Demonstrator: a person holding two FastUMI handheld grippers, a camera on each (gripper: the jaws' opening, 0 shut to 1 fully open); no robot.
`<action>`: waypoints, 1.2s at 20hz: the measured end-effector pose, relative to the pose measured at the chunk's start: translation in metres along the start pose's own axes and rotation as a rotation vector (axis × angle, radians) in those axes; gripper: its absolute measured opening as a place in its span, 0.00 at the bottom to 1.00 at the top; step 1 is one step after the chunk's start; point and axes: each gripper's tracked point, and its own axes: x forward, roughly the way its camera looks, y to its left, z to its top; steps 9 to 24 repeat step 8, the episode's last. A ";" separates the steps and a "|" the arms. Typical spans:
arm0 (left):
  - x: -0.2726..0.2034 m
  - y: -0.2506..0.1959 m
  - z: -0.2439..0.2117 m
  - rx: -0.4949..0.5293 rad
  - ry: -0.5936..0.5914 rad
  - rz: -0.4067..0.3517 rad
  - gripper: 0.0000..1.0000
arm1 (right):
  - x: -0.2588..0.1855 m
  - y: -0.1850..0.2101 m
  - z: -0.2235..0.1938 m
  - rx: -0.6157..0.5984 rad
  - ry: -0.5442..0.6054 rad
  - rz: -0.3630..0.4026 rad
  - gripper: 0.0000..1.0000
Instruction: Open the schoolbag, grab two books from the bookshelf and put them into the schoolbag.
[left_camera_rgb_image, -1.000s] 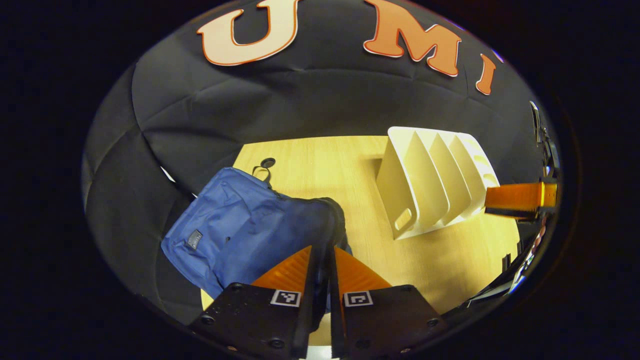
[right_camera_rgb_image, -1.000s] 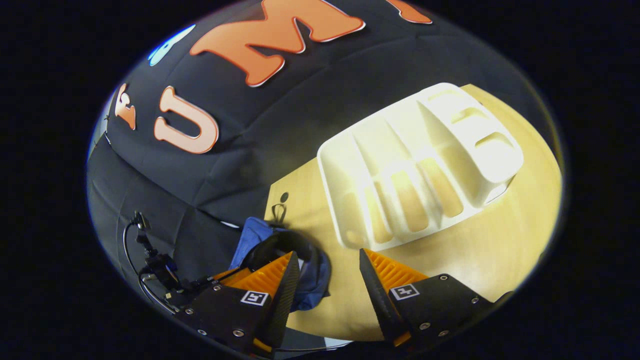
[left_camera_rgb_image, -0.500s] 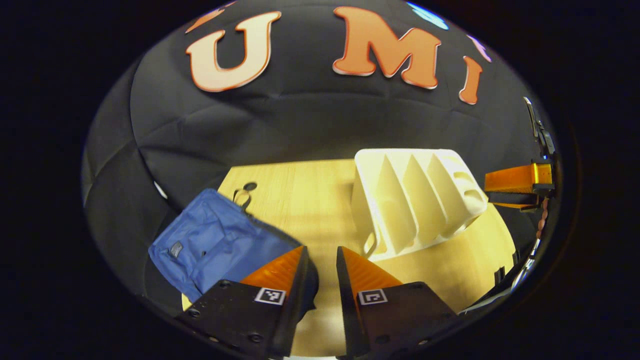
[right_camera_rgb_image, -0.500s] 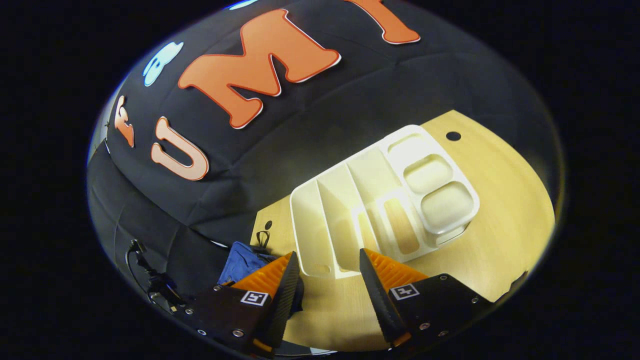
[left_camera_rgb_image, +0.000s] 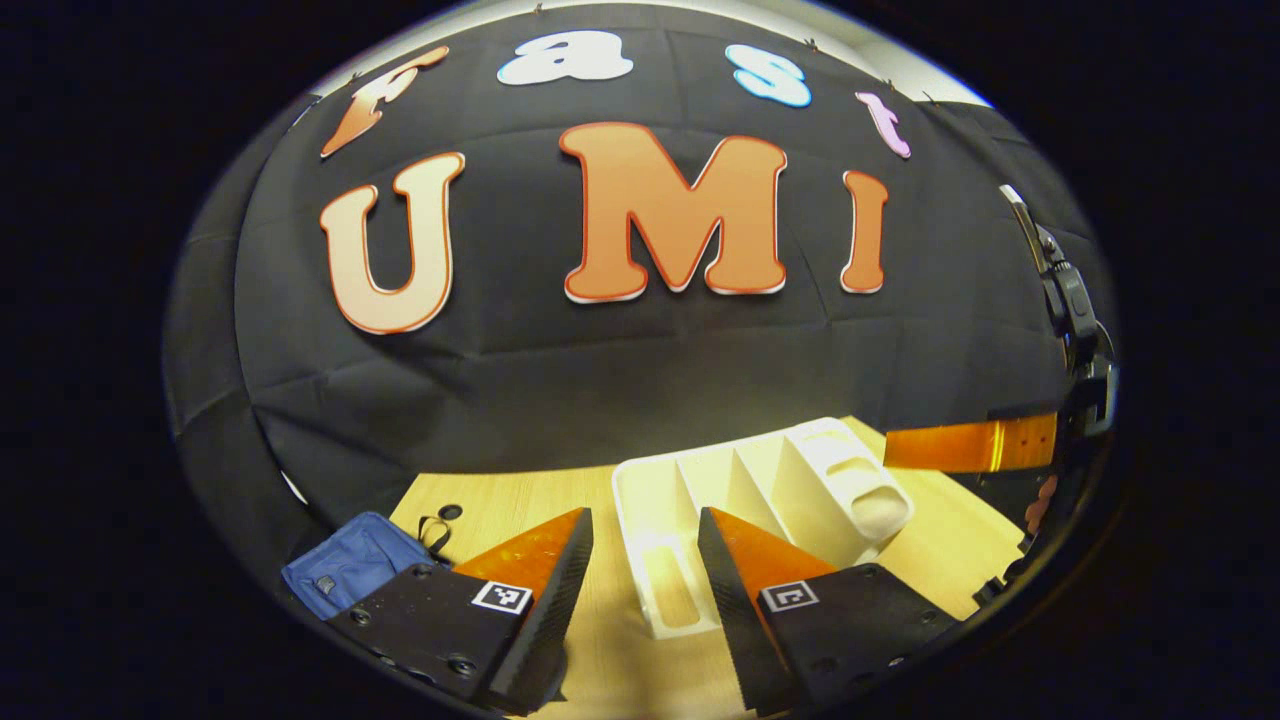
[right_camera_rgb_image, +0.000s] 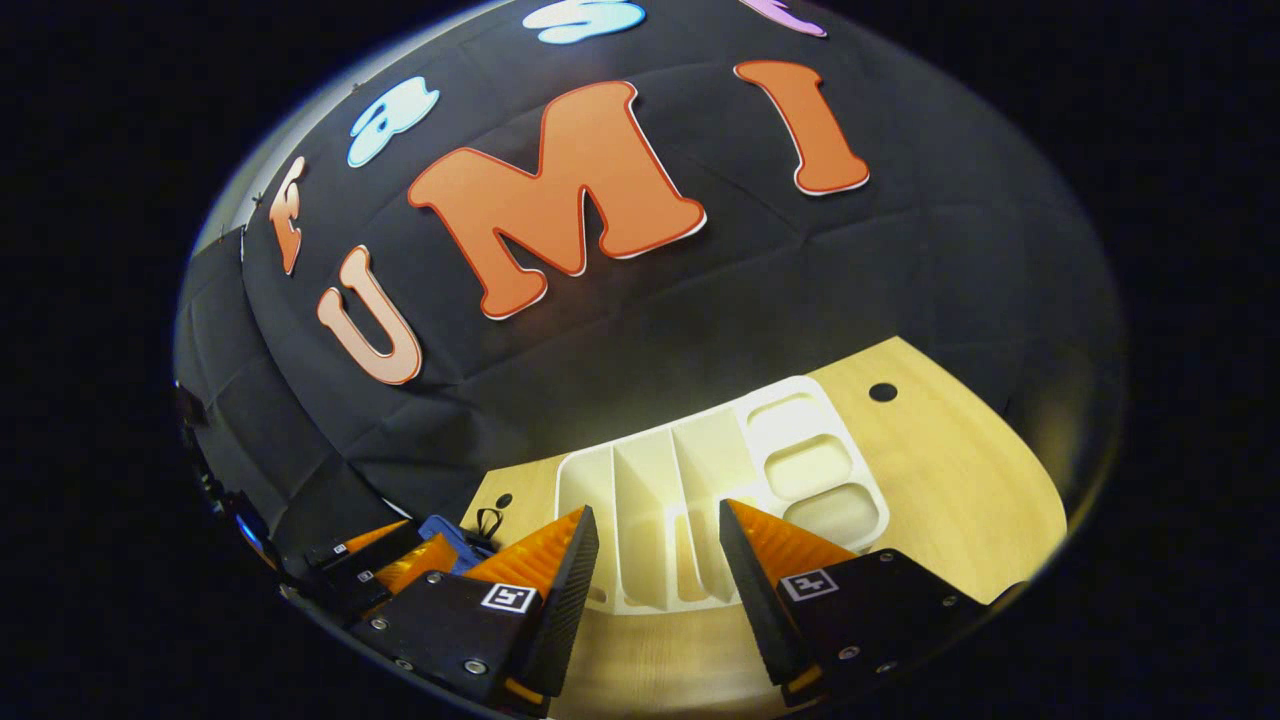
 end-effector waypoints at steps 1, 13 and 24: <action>0.000 -0.002 0.007 -0.002 -0.028 0.007 0.69 | -0.001 -0.006 0.000 -0.023 -0.006 -0.016 0.73; -0.001 -0.009 0.020 -0.128 -0.135 0.033 0.69 | -0.009 -0.003 0.004 -0.198 -0.168 -0.101 0.75; -0.001 -0.009 0.020 -0.128 -0.135 0.033 0.69 | -0.009 -0.003 0.004 -0.198 -0.168 -0.101 0.75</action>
